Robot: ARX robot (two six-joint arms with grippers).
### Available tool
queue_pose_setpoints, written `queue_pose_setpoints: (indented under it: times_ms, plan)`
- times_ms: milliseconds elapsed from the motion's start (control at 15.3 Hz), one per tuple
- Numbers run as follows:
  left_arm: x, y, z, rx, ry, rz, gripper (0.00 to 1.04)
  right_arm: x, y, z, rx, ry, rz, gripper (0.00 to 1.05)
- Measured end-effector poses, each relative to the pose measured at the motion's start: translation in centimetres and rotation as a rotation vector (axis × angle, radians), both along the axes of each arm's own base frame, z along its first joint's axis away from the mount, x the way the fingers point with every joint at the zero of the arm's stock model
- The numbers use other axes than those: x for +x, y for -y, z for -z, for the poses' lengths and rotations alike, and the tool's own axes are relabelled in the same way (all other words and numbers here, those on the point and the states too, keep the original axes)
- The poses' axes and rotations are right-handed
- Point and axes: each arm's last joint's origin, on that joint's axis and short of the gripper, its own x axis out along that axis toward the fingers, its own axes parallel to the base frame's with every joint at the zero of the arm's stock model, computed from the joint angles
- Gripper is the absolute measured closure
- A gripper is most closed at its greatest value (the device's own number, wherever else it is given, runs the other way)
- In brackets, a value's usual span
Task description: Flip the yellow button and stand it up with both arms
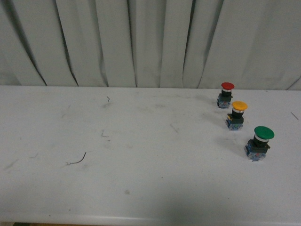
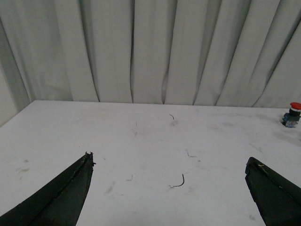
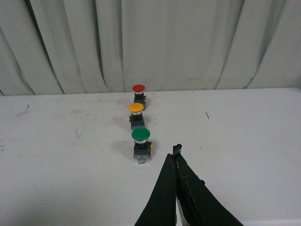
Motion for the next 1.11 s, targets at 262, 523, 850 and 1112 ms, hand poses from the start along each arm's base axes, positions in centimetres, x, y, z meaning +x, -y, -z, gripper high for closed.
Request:
queue_pose_setpoints:
  times_ms: [262, 523, 850, 1112]
  plan:
    - [0.0, 0.0, 0.0, 0.0, 0.0, 0.0, 0.07, -0.39, 0.0, -0.38, 0.0, 0.051, 0.0, 1.03]
    - [0.0, 0.0, 0.0, 0.0, 0.0, 0.0, 0.07, -0.39, 0.0, -0.37, 0.0, 0.05, 0.001, 0.84]
    - [0.0, 0.0, 0.0, 0.0, 0.0, 0.0, 0.07, -0.39, 0.0, -0.37, 0.0, 0.05, 0.001, 0.32]
    - [0.0, 0.0, 0.0, 0.0, 0.0, 0.0, 0.07, -0.39, 0.0, -0.37, 0.0, 0.05, 0.0, 0.07]
